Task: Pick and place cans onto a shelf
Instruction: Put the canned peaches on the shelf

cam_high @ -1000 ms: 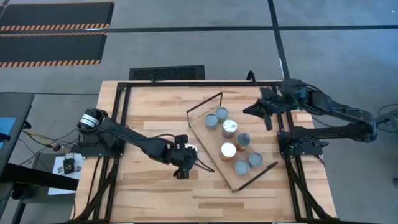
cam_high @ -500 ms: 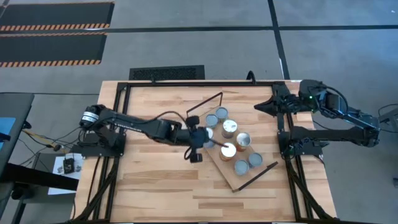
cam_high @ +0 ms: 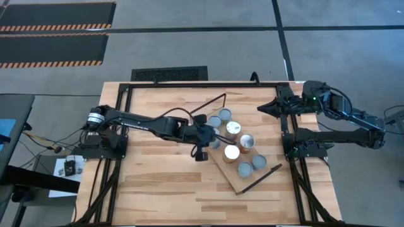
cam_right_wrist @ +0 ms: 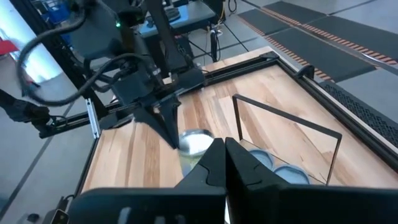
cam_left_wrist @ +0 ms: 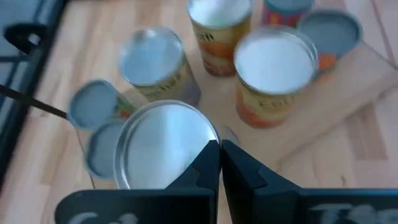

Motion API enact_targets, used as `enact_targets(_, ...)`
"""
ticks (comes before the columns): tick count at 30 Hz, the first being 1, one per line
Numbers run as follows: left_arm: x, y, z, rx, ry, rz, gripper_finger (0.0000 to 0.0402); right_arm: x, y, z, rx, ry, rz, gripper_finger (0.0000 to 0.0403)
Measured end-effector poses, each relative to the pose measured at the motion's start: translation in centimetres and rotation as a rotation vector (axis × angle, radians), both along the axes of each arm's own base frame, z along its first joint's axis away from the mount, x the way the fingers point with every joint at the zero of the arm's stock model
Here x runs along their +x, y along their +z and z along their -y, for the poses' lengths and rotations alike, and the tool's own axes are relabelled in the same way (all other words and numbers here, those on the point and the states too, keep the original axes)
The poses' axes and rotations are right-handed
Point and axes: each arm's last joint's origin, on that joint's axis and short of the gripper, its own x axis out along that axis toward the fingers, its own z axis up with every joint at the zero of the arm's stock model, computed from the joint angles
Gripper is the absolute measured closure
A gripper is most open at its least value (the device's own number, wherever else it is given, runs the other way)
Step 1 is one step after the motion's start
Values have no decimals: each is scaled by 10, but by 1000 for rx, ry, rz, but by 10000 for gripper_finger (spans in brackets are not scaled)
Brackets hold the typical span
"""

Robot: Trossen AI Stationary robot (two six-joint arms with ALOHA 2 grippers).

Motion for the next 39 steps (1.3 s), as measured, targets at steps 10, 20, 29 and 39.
enact_targets(10, 34, -6, -1, 22, 12, -134, 401, 0, 0, 0, -4, -3, 1, 395)
enact_targets(20, 37, -8, -9, -6, 54, -129, 401, 0, 0, 0, -4, -3, 1, 395)
enact_targets(29, 45, -29, -14, -39, 49, -191, 401, 0, 0, 0, -10, -2, 0, 395)
enact_targets(39, 47, -27, -15, -45, 55, -162, 401, 0, 0, 0, -11, -1, 1, 395)
